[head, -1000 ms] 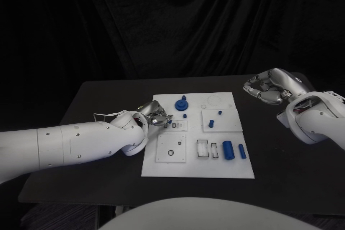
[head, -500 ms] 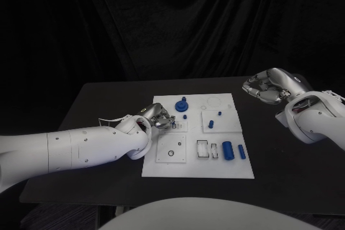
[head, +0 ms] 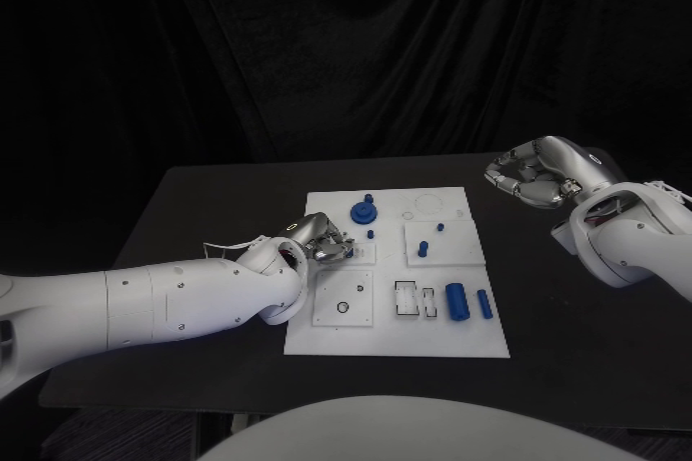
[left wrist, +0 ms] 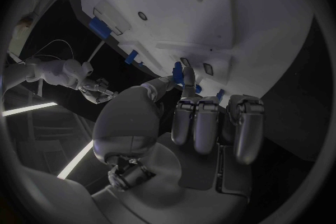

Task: Assemble the parts on the task board

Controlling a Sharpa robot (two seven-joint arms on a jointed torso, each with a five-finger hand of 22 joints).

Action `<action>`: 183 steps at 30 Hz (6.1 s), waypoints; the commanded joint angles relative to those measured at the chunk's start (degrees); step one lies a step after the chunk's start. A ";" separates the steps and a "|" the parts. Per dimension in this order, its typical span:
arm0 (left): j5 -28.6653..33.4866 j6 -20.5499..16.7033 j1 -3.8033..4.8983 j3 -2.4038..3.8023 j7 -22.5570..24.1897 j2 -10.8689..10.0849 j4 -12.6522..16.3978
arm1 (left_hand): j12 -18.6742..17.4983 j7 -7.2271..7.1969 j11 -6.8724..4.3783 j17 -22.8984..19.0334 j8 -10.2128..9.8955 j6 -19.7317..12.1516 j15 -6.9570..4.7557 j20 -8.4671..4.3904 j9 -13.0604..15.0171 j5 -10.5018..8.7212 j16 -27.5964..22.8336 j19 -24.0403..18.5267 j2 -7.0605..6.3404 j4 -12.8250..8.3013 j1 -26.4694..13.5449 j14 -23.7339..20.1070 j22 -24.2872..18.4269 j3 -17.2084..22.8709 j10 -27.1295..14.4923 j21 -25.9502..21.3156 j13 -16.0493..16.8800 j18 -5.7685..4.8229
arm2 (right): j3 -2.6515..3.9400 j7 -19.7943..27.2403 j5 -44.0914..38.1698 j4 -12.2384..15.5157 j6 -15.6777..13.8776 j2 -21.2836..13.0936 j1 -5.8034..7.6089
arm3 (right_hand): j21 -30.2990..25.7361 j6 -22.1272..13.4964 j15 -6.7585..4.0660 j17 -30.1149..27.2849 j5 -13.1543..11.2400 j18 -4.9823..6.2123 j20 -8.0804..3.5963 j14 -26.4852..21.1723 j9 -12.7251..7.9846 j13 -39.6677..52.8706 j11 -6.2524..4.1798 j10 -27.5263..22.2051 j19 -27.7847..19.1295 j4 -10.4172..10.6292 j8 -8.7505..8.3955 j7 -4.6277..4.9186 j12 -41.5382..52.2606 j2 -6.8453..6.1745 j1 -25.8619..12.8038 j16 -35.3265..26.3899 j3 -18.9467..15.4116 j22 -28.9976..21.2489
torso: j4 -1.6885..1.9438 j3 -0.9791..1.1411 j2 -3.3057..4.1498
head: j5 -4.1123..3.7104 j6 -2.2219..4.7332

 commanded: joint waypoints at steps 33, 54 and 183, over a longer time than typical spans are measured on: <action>-0.21 -1.31 -0.85 0.05 2.33 0.40 -1.64 | 0.15 -0.11 -0.48 15.09 -0.40 0.34 -0.50 -0.43 -0.27 -0.35 0.15 5.83 -0.39 1.32 -0.28 5.94 14.96 -0.77 6.03 -0.06 15.09 -0.27 | 0.04 -0.53 -0.17 0.24 -0.56 -0.31 -0.14 | 0.00 0.58 0.43 15.10 0.52 1.08 0.41 5.94 -0.06 15.10 0.26 5.86 2.77 -0.06 -0.17 0.08 0.15 -0.58 0.34 0.17 0.38 13.06 | 0.12 -0.02 -0.09 | -0.41 -0.01; -0.21 0.01 -1.13 0.04 2.23 0.81 -2.21 | 0.15 0.23 -0.18 15.09 -1.39 0.34 -0.23 -0.21 -0.79 -4.80 0.15 5.61 -0.12 5.40 -0.04 5.94 14.83 -5.75 6.03 -0.39 15.09 -0.17 | 0.04 -0.70 -0.17 0.27 -0.38 -0.32 -0.18 | 0.02 0.67 0.42 15.10 0.63 1.08 0.40 5.94 -0.06 15.10 0.27 5.86 2.79 -0.06 -0.17 0.09 0.15 -0.62 0.42 0.17 0.45 13.06 | 0.07 -0.01 -0.07 | -0.39 -0.01; -0.21 -3.37 -2.44 0.04 5.64 1.12 -3.84 | 0.15 0.57 0.14 15.09 -2.60 0.80 0.04 0.03 -0.41 -7.43 0.15 5.13 0.67 13.53 1.62 5.94 14.55 -16.86 6.03 -1.13 15.09 0.04 | 0.04 -0.66 -0.17 0.44 -0.44 -0.68 -0.43 | -0.02 0.83 0.42 15.10 0.84 1.08 0.39 5.94 -0.07 15.10 0.28 5.86 2.78 0.00 -0.26 0.11 0.15 -0.84 0.60 0.17 0.63 13.05 | 0.10 -0.01 -0.07 | -0.50 -0.01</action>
